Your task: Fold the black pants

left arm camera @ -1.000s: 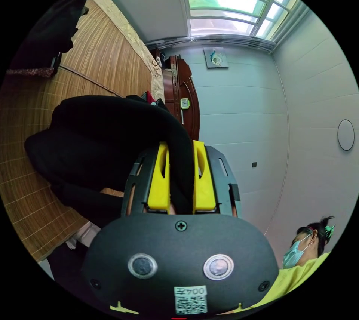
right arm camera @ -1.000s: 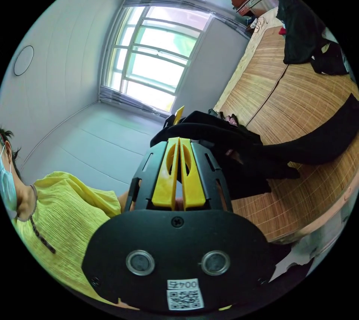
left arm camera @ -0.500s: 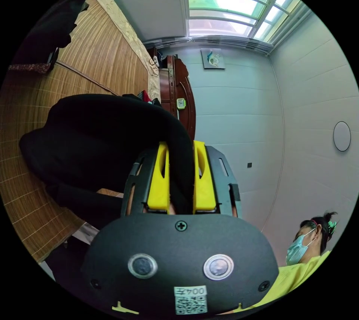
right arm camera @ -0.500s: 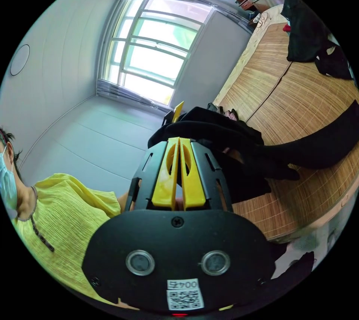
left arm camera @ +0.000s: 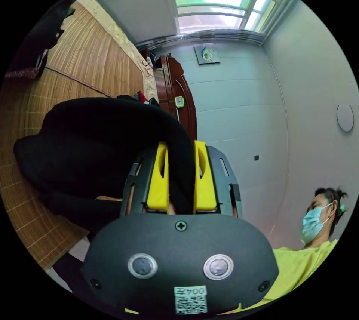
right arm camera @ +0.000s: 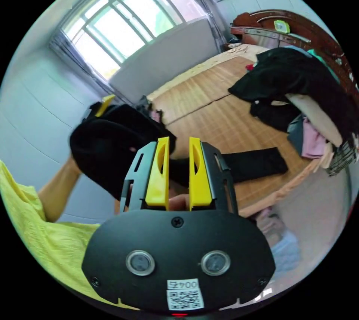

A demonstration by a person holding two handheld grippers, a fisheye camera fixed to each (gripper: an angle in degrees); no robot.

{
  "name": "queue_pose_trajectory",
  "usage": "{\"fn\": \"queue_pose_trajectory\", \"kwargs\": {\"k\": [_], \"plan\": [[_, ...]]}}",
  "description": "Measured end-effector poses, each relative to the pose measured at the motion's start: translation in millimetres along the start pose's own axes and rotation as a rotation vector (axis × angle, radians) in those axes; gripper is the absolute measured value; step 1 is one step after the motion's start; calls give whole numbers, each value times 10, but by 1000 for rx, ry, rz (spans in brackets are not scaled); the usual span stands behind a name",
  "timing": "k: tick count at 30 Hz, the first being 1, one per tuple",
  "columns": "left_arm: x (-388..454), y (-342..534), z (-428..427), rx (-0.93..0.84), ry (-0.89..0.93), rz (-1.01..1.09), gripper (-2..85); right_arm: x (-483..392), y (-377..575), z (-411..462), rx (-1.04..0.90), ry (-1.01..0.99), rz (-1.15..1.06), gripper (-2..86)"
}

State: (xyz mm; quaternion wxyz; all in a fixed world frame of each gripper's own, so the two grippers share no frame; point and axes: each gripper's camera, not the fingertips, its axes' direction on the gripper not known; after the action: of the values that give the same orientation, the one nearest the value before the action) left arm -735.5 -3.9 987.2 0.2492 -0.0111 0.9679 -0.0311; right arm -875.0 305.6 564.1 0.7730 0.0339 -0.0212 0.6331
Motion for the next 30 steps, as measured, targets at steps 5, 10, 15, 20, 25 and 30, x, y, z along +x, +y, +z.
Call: {"fn": "queue_pose_trajectory", "kwargs": {"k": [5, 10, 15, 20, 25, 30], "plan": [[-2, 232, 745, 50, -127, 100, 98, 785, -259, 276, -96, 184, 7, 64], [-216, 481, 1837, 19, -313, 102, 88, 1378, -645, 720, -350, 478, -244, 46], [-468, 701, 2833, -34, -464, 119, 79, 1854, -823, 1040, -505, 618, -395, 57], [-972, 902, 3095, -52, -562, 23, 65, 2214, -963, 1403, -629, 639, -359, 67], [-1685, 1077, 3033, -69, -673, -95, 42, 2180, -969, 1785, -761, 731, -411, 86], [-2115, 1278, 3176, -130, -674, -88, 24, 2142, -1001, 2085, -807, 752, -446, 66]]}}
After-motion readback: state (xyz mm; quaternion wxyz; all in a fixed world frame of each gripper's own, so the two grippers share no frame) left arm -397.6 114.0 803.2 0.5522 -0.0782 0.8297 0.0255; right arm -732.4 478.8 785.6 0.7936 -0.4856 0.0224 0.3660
